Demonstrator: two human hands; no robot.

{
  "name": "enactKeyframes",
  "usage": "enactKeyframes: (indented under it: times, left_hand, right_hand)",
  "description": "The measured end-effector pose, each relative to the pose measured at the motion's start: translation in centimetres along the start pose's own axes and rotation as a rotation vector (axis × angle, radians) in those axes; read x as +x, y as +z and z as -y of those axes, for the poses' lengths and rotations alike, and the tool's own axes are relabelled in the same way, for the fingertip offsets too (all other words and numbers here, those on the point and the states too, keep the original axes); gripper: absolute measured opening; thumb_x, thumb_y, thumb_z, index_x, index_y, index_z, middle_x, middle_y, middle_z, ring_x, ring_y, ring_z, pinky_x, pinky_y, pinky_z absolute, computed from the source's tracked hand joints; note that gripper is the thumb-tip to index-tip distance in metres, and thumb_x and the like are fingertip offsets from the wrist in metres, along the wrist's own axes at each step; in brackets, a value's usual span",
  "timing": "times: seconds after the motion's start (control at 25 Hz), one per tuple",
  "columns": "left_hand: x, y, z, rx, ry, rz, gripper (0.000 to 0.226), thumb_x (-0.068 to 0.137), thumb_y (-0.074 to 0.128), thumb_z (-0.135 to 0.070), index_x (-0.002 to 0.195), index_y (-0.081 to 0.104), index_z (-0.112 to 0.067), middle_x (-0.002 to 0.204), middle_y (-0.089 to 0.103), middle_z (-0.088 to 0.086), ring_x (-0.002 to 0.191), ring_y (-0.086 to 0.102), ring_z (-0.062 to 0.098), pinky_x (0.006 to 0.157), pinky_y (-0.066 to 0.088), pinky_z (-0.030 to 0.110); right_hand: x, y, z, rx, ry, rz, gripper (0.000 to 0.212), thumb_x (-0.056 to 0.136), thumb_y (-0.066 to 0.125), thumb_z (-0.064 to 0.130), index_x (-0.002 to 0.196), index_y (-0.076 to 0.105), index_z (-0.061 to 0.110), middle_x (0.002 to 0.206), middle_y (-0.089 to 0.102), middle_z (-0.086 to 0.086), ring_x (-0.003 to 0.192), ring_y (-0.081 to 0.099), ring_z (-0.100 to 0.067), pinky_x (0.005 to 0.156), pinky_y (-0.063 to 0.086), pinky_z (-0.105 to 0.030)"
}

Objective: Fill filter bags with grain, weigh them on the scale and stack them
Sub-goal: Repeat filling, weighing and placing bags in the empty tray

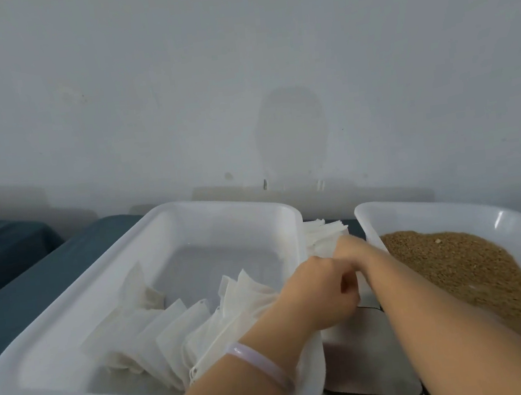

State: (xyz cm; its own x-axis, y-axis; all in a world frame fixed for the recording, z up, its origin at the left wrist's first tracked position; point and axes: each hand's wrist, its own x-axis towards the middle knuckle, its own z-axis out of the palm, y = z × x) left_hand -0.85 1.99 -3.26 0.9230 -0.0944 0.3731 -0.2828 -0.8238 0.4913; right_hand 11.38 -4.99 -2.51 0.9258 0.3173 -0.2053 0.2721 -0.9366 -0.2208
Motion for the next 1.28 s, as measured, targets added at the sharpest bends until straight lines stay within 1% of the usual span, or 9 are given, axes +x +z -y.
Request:
enactKeyframes:
  times: [0.16,0.32,0.48,0.64,0.76,0.88,1.0,1.12,1.28]
  left_hand:
    - [-0.1,0.4,0.5,-0.089,-0.002,-0.035,0.008,0.078,0.054,-0.011,0.075,0.06,-0.007,0.071,0.063,0.005,0.07,0.053,0.023,0.067,0.045,0.031]
    - [0.2,0.6,0.8,-0.147,-0.029,-0.061,0.007,0.077,0.055,-0.012,0.073,0.06,-0.009,0.066,0.058,-0.001,0.064,0.048,0.014,0.064,0.043,0.027]
    - [0.1,0.4,1.0,-0.193,-0.029,-0.066,0.012,0.078,0.054,-0.012,0.07,0.059,-0.018,0.06,0.054,-0.012,0.061,0.049,0.006,0.06,0.04,0.015]
    - [0.1,-0.1,0.5,-0.171,-0.05,-0.028,0.015,0.085,0.055,-0.023,0.07,0.052,-0.024,0.061,0.053,-0.012,0.063,0.048,0.008,0.064,0.042,0.023]
    - [-0.1,-0.6,-0.1,-0.186,-0.085,0.011,0.035,0.085,0.045,-0.06,0.078,0.051,-0.026,0.069,0.059,-0.01,0.068,0.053,0.009,0.069,0.044,0.027]
    - [0.0,-1.1,-1.5,-0.448,-0.181,-0.01,0.063,0.063,0.035,-0.08,0.094,0.055,-0.029,0.093,0.065,-0.007,0.089,0.061,0.01,0.082,0.05,0.03]
    - [0.5,-1.6,-2.9,-0.872,-0.264,0.06,0.069,0.063,0.052,-0.072,0.108,0.062,-0.02,0.101,0.068,0.001,0.095,0.065,0.015,0.079,0.054,0.031]
    - [0.9,-1.6,-2.9,-0.883,-0.332,0.058,0.028,0.085,0.066,-0.033,0.092,0.067,-0.006,0.087,0.068,0.009,0.078,0.067,0.017,0.07,0.056,0.029]
    - [1.0,-1.4,-1.8,-0.879,-0.429,-0.162,0.021,0.088,0.059,-0.001,0.068,0.057,-0.005,0.062,0.049,0.005,0.054,0.052,0.014,0.053,0.052,0.026]
  right_hand:
    - [0.7,2.3,-1.1,0.136,0.022,-0.224,0.029,0.088,0.038,0.002,0.062,0.036,0.013,0.066,0.038,-0.002,0.074,0.043,-0.024,0.066,0.034,-0.029]
    - [0.7,1.9,-0.8,0.018,-0.004,-0.223,0.024,0.087,0.038,0.0,0.065,0.042,0.01,0.07,0.043,-0.003,0.069,0.048,-0.02,0.059,0.034,-0.027]
    - [0.6,-1.7,0.6,-0.055,-0.001,-0.12,0.025,0.089,0.041,0.001,0.108,0.055,-0.001,0.099,0.058,-0.015,0.091,0.06,-0.031,0.063,0.041,-0.027]
    - [-3.7,-6.7,-1.9,0.618,-0.053,-0.059,0.017,0.085,0.041,0.004,0.077,0.055,0.004,0.076,0.056,-0.014,0.068,0.06,-0.029,0.058,0.054,-0.035]
    - [-9.2,-5.8,-5.6,1.191,-0.098,0.019,0.021,0.091,0.04,0.01,0.086,0.058,0.002,0.077,0.06,-0.019,0.066,0.058,-0.029,0.055,0.048,-0.034]
    - [-12.3,-4.3,-7.4,1.389,-0.12,0.121,0.03,0.095,0.036,0.014,0.098,0.061,-0.001,0.079,0.068,-0.024,0.058,0.064,-0.029,0.049,0.05,-0.035]
    - [-12.8,-3.4,-7.8,1.381,-0.123,0.124,0.03,0.096,0.035,0.012,0.104,0.059,-0.005,0.083,0.065,-0.025,0.058,0.063,-0.029,0.052,0.05,-0.036]
    - [-12.2,-2.6,-7.8,1.408,-0.106,0.101,0.033,0.097,0.04,0.016,0.112,0.058,-0.008,0.092,0.063,-0.023,0.065,0.063,-0.028,0.051,0.05,-0.033]
    - [-11.5,-2.1,-8.2,1.631,-0.199,0.214,0.066,0.078,0.05,0.06,0.114,0.066,0.007,0.11,0.068,-0.016,0.097,0.064,-0.033,0.071,0.054,-0.04]
